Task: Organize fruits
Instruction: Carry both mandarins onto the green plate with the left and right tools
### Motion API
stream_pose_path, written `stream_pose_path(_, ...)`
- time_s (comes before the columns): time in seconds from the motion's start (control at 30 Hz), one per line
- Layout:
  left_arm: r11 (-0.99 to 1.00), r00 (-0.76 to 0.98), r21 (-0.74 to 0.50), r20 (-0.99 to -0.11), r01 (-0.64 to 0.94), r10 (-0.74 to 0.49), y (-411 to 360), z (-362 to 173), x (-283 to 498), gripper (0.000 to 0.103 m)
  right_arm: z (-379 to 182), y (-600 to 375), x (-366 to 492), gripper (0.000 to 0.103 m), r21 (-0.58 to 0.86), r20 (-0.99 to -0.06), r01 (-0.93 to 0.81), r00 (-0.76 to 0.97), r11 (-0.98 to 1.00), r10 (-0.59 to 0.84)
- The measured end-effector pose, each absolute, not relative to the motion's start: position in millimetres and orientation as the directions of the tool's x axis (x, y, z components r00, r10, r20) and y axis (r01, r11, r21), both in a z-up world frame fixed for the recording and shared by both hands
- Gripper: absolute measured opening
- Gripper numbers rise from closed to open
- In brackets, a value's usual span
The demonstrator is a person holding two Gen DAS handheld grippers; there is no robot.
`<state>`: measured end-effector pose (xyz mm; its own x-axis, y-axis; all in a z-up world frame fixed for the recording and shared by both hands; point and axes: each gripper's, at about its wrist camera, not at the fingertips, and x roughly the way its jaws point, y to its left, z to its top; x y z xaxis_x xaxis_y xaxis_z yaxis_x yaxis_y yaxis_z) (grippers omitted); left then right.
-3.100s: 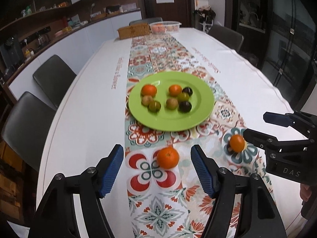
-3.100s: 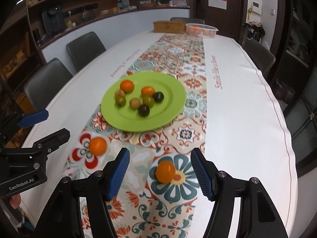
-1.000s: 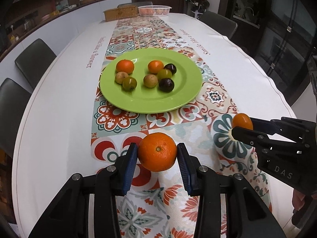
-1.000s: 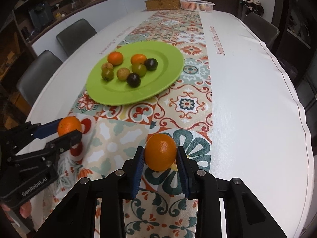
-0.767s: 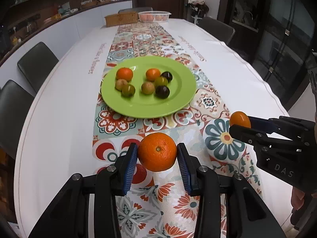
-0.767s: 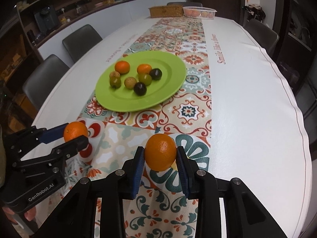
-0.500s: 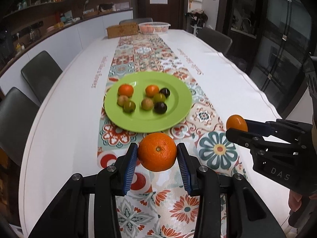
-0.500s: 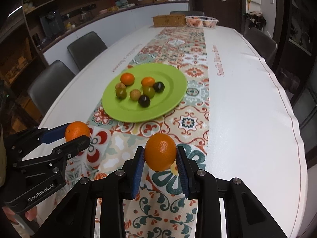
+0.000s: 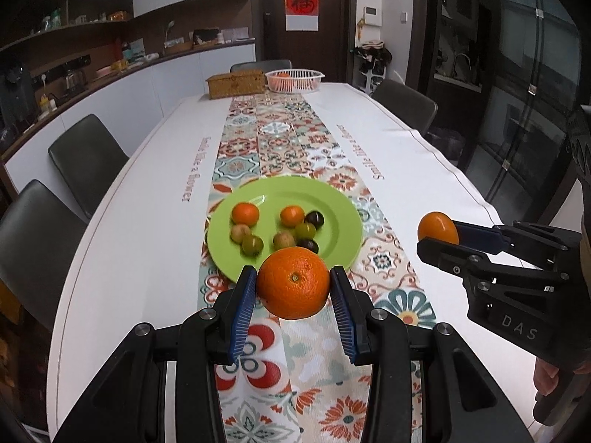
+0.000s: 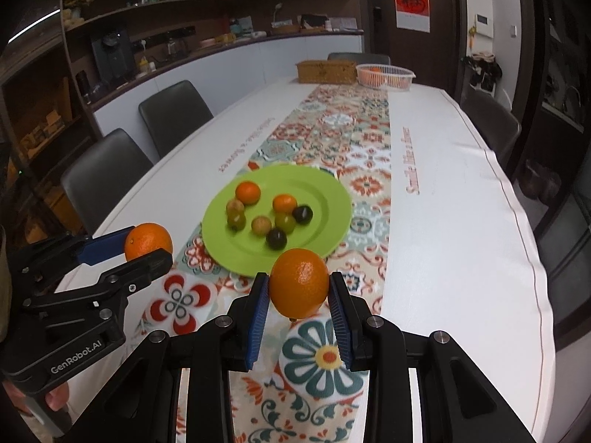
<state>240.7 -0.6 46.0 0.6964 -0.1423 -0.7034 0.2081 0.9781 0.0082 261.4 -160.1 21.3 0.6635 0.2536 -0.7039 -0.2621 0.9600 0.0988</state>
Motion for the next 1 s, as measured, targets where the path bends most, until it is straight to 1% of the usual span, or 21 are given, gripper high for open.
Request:
stream_pose_path(0.53, 0.98, 0.709, 0.007, -0.691, 0.2, -0.14, 3.6, 50.6, 279.0, 0.04, 37.6, -147.0, 309.4, 0.033, 0.045, -0.675, -0.302, 0.693, 0.952, 0.252)
stream_pose_path(1.0, 0.982, 0.695, -0.018, -0.704, 0.186, -0.145, 12.4, 35.1, 327.2, 0.04, 25.7, -132.4, 357.9, 0.033, 0.006, -0.688, -0.328, 0.684, 0.945, 0.242)
